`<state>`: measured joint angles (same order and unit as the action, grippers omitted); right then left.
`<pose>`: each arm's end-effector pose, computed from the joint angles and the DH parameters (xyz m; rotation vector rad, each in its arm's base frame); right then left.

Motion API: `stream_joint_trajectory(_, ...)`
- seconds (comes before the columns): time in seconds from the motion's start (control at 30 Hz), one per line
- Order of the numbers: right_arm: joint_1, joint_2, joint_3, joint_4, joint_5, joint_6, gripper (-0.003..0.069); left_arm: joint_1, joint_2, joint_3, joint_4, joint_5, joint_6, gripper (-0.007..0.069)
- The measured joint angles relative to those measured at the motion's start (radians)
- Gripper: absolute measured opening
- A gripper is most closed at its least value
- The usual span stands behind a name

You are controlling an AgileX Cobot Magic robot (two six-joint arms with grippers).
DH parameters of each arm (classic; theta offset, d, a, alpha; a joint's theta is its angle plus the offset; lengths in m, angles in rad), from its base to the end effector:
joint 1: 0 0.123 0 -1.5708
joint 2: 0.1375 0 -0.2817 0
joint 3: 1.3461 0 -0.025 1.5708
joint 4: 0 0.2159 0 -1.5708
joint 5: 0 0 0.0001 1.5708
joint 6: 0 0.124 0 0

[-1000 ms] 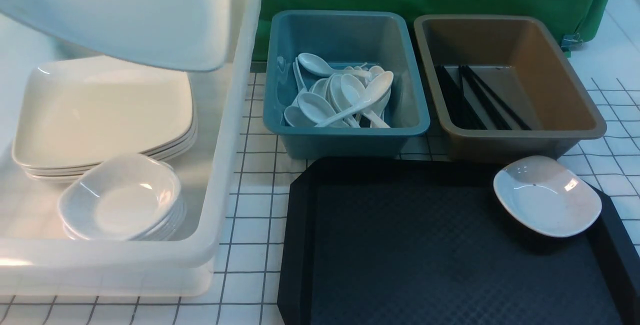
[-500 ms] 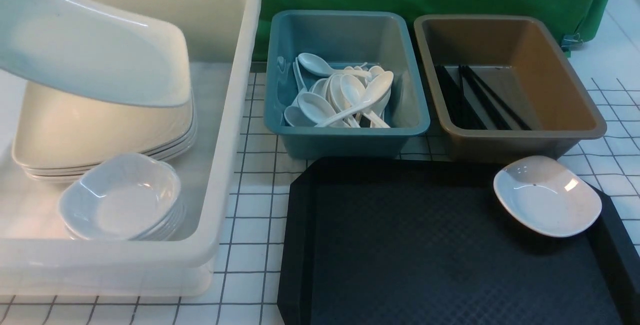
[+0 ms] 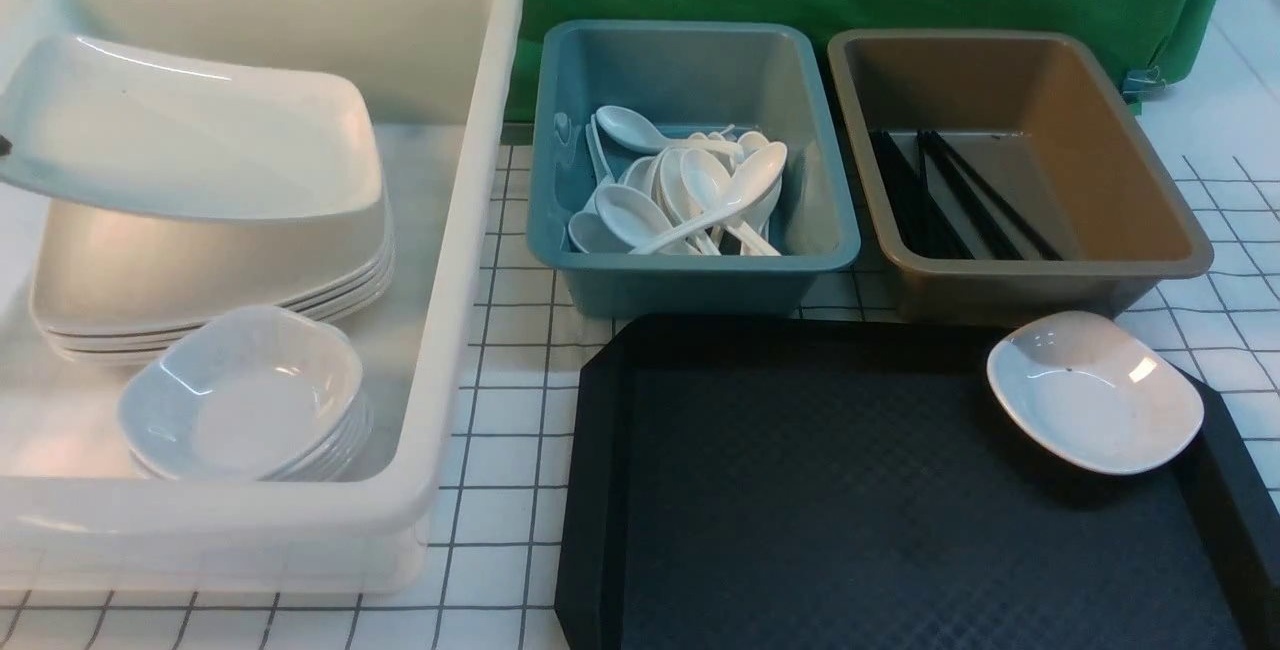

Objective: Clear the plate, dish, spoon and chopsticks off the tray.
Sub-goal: Use the left arm to put the plate into the large storage box on the left, then use the right arm to grab a small plate from the dinner plate

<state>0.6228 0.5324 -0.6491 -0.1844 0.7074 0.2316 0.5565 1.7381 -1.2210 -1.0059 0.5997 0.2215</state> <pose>0.0848 0.0427 0.3075 -0.4743 2.0223 0.3162 0.3442 0.1444 0.2477 -1.1546 2.0159 -0.6511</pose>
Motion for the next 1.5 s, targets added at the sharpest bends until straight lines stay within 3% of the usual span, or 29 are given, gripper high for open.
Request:
stream_joint_trajectory(0.17,0.000,0.000,0.000,0.000,0.000,0.000,0.0237,0.000,0.013,0.000,0.071,0.001,0.001,0.0022)
stream_joint_trajectory(0.37,0.000,0.000,0.000,0.000,0.000,0.000,0.0239,0.000,0.013,0.000,0.189,-0.006,0.003,0.0108)
stream_joint_trajectory(0.67,0.000,0.000,0.000,0.000,0.000,0.001,0.0238,0.001,0.007,-0.010,0.278,0.082,0.012,0.0398)
stream_joint_trajectory(0.8,0.000,0.000,0.000,0.000,0.002,0.001,0.0239,0.002,-0.028,-0.031,0.303,0.129,0.012,0.0439)
stream_joint_trajectory(0.93,0.000,0.000,-0.022,0.000,0.053,0.000,0.0238,0.004,-0.085,-0.113,0.323,0.229,0.008,0.0380)
stream_joint_trajectory(1.03,0.000,0.000,-0.065,0.000,0.116,-0.013,0.0206,-0.004,-0.123,-0.177,0.320,0.325,0.006,0.0246)
stream_joint_trajectory(1.1,0.000,0.000,-0.103,-0.001,0.174,-0.037,0.0141,-0.033,-0.151,-0.208,0.314,0.398,0.006,0.0110)
stream_joint_trajectory(1.13,0.000,0.000,-0.110,-0.002,0.185,-0.039,0.0126,-0.037,-0.154,-0.211,0.313,0.404,0.007,0.0099)
stream_joint_trajectory(1.17,0.000,0.000,-0.137,-0.005,0.229,-0.051,0.0064,-0.082,-0.176,-0.219,0.311,0.448,0.013,0.0033)
stream_joint_trajectory(1.23,0.000,0.000,-0.165,-0.011,0.277,-0.059,0.0030,-0.144,-0.193,-0.219,0.311,0.487,0.019,0.0006)
stream_joint_trajectory(1.37,0.000,0.000,-0.186,-0.023,0.336,-0.060,0.0030,-0.301,-0.202,-0.219,0.320,0.558,0.021,-0.0006)
stream_joint_trajectory(1.5,0.000,0.000,-0.180,-0.027,0.423,-0.061,0.0030,-0.530,-0.202,-0.219,0.376,0.586,-0.002,-0.0007)
